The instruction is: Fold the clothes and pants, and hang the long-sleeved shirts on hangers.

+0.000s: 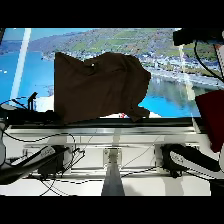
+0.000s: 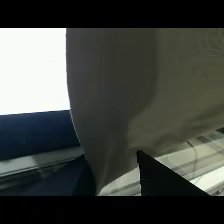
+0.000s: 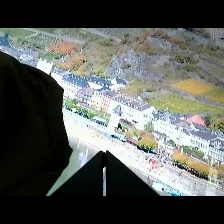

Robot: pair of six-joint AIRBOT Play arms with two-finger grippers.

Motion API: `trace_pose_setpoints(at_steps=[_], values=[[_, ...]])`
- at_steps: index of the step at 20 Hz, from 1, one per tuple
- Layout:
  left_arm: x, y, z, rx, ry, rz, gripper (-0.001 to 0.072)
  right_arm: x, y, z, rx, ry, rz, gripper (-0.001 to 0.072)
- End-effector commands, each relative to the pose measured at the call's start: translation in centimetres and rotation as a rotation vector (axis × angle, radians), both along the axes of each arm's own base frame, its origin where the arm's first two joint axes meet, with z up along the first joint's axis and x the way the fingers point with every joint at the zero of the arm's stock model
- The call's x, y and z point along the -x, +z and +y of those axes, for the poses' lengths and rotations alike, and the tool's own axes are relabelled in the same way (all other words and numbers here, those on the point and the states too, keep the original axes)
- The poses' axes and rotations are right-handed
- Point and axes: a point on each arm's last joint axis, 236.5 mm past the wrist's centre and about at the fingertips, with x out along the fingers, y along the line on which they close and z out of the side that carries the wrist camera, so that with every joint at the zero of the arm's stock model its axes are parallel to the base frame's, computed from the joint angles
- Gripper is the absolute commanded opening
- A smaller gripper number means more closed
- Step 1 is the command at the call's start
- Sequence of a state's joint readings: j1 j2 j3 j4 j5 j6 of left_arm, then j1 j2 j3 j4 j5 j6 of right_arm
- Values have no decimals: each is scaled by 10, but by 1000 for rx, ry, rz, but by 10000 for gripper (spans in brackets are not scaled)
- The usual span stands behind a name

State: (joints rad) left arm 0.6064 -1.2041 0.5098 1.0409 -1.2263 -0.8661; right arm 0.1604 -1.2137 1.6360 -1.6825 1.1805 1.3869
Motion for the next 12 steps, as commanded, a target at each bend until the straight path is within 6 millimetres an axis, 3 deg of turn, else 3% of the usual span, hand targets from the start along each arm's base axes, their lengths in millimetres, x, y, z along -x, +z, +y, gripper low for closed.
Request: trace_pose_setpoints(at_steps=[1,3,4,5,9,10,11,12], values=[[-7,-7,-6,-33,-49,-25,331,10,-50,-35,66,-44,186,12],[-7,-7,-11,-33,-82,-30,309,30,-99,-44,83,23,366,12],[-7,-7,-13,-33,-96,-33,133,46,-125,-35,54,95,458,13],[-8,-7,-16,-32,-118,-44,18,62,-147,-22,14,157,536,13],[-7,-7,-20,-32,-143,-46,12,118,-214,39,-119,294,753,21],[-8,-6,-21,-30,-142,-47,12,129,-223,58,-154,330,780,145],[-8,-6,-21,-29,-140,-48,12,139,-229,75,-180,364,801,332],[-8,-6,-21,-28,-140,-49,12,148,-234,90,-186,398,817,437]])
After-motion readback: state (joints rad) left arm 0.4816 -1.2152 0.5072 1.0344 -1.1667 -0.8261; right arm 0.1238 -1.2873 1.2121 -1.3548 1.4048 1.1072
